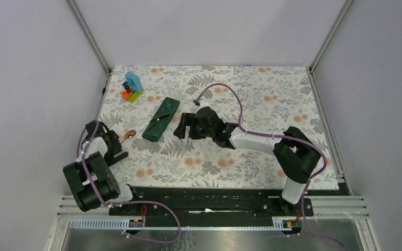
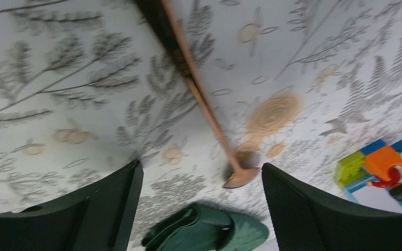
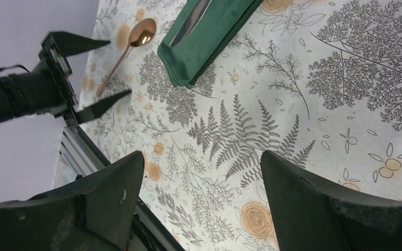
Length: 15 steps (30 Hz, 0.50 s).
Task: Fold the napkin into a case and place the utensils inside
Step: Pick up the spoon from the corner of the board.
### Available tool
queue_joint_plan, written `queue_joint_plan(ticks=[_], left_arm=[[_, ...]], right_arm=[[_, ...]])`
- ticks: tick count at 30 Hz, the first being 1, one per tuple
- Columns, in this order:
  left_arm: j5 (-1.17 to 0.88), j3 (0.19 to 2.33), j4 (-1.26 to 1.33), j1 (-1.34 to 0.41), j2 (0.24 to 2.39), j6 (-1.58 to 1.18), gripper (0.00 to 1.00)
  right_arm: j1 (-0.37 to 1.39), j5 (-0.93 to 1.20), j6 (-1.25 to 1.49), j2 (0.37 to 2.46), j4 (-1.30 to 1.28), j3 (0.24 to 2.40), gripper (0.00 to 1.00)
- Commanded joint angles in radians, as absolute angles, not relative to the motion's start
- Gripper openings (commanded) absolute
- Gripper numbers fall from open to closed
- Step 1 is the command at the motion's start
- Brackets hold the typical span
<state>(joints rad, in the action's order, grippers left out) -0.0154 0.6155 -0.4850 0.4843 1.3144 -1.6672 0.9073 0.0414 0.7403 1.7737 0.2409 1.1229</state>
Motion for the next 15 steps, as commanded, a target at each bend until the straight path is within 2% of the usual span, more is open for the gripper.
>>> queue_joint_plan(ticks=[1, 6, 8, 11, 15], left_arm=[[0.005, 0.696, -0.442, 0.498, 1.411, -1.825, 0.89], [-0.058, 0.749, -0.461, 0.500, 1.542, -1.874, 0.88], [-0.071, 0.770, -0.469, 0.499, 1.578, -1.888, 0.85], [-0.068, 0.792, -0.504, 0.508, 1.614, -1.904, 0.61], [-0.075, 0.786, -0.510, 0.519, 1.646, -1.897, 0.50]], right_arm=[[0.902, 0.005, 0.697, 1.742, 0.262, 1.121, 0.88], [0.901, 0.005, 0.690, 1.752, 0.268, 1.124, 0.88], [0.902, 0.005, 0.684, 1.751, 0.271, 1.122, 0.87], [0.902, 0.005, 0.678, 1.744, 0.271, 1.120, 0.87], [0.902, -0.026, 0.668, 1.725, 0.272, 1.113, 0.86]])
